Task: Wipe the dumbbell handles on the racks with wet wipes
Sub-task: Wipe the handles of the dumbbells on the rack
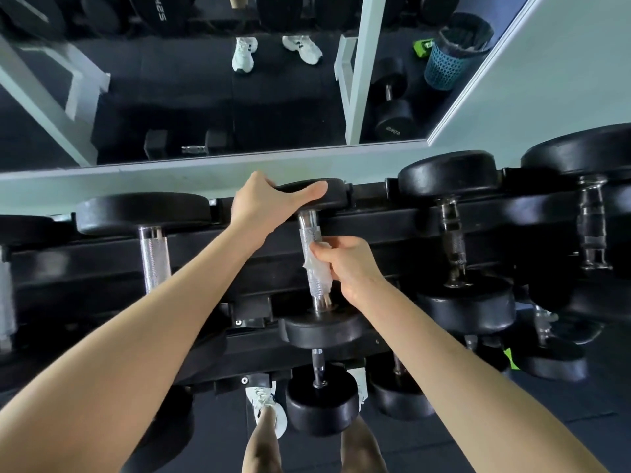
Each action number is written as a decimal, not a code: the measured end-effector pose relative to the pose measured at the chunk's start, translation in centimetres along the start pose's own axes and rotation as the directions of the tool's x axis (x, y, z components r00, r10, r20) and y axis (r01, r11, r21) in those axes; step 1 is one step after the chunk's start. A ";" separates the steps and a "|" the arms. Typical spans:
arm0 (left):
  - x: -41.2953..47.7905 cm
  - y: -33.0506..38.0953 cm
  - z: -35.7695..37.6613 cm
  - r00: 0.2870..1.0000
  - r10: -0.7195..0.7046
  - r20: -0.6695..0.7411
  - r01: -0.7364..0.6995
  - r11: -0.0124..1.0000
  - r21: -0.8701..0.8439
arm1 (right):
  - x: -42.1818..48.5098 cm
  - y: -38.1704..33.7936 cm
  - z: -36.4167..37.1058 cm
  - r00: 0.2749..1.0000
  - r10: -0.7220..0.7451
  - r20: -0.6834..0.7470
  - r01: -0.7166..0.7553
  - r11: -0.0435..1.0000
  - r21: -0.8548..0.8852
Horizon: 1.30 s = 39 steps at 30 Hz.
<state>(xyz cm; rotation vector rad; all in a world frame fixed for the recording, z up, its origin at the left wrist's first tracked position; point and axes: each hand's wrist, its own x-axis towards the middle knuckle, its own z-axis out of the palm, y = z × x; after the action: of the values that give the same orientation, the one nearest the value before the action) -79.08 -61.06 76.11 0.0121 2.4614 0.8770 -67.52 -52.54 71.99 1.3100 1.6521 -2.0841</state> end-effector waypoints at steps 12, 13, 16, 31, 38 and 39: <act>1.1 -0.4 -3.8 0.956 0.285 0.067 -0.288 0.873 0.393 | 1.4 -2.3 4.1 0.943 -0.233 -0.237 0.170 0.951 -0.259; 1.2 -0.5 -3.6 0.953 0.298 0.062 -0.297 0.868 0.399 | 1.7 -2.4 4.2 0.939 -0.232 -0.253 0.163 0.950 -0.268; 1.1 -0.1 -3.5 0.949 0.311 0.050 -0.305 0.865 0.398 | 0.0 0.5 3.3 0.952 -0.180 -0.249 0.109 0.955 -0.275; 0.3 -1.1 -2.8 0.940 0.338 -0.043 -0.313 0.907 0.283 | -1.4 1.2 2.2 0.962 -0.208 -0.174 0.052 0.772 -0.633; -0.3 -2.3 -1.6 0.982 0.188 0.008 -0.187 0.981 -0.056 | -2.2 1.9 1.9 0.958 -0.218 -0.185 0.036 0.733 -0.679; -0.2 -2.1 -1.5 0.981 0.195 -0.013 -0.196 0.978 -0.076 | -2.2 2.4 2.0 0.948 -0.231 -0.219 0.037 0.763 -0.645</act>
<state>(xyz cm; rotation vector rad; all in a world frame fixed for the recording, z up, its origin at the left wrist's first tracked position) -79.26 -63.68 75.98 0.2285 2.4596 1.0560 -65.80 -55.93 71.91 1.2997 2.3518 -1.1997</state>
